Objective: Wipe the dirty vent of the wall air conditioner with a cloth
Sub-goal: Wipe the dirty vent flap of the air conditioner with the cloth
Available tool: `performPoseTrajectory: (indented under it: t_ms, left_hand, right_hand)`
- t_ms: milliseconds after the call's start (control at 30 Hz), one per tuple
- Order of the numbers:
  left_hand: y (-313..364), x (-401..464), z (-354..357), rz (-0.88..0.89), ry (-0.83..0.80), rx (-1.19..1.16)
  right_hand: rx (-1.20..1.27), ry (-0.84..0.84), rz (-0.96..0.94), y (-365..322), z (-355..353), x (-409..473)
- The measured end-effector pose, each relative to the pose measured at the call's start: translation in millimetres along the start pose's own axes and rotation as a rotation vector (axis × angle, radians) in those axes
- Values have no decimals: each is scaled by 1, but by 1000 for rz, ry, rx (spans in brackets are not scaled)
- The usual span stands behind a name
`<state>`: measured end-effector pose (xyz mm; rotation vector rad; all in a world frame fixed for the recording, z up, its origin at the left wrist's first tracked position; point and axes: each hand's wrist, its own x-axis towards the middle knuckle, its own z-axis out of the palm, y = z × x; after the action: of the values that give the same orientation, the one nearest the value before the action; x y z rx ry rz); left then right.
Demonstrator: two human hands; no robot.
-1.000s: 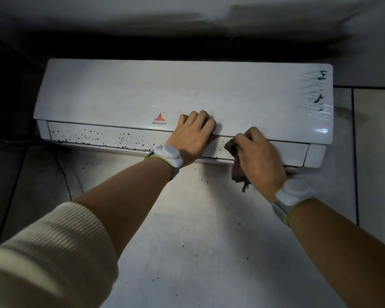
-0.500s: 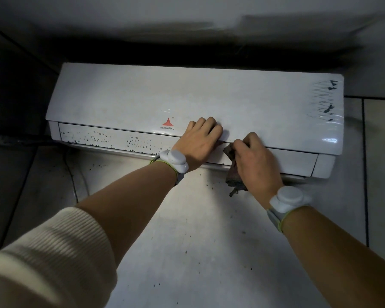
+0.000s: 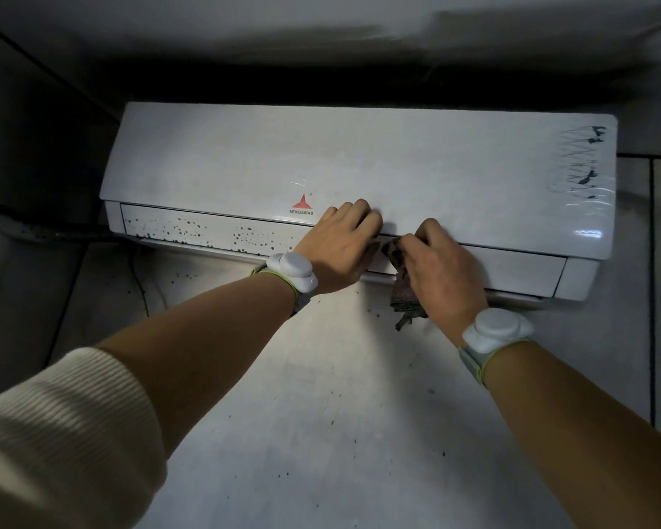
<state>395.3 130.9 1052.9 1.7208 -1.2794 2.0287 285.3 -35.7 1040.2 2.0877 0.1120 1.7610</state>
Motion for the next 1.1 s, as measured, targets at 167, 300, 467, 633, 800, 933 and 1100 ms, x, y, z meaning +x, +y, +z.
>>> performPoseTrajectory:
  t_ms: [167, 300, 467, 633, 800, 933, 1100]
  left_hand:
    - [24, -28, -1, -31, -70, -22]
    - [60, -39, 7, -65, -113, -150]
    - [86, -22, 12, -276, -27, -341]
    - [96, -4, 20, -400, 31, -427]
    - [108, -1, 33, -552, 38, -507]
    - [111, 8, 35, -586, 38, -468]
    - [113, 12, 36, -554, -7, -389]
  right_hand:
    - [-21, 15, -36, 7, -2, -1]
    - [55, -48, 1, 5, -2, -2]
    - [122, -131, -25, 11, -13, -7]
    - [171, -224, -22, 19, -25, -6]
    - [245, -276, 8, 24, -34, 0]
    - [218, -272, -30, 28, -44, 7]
    - [-60, -44, -111, 47, -57, 29]
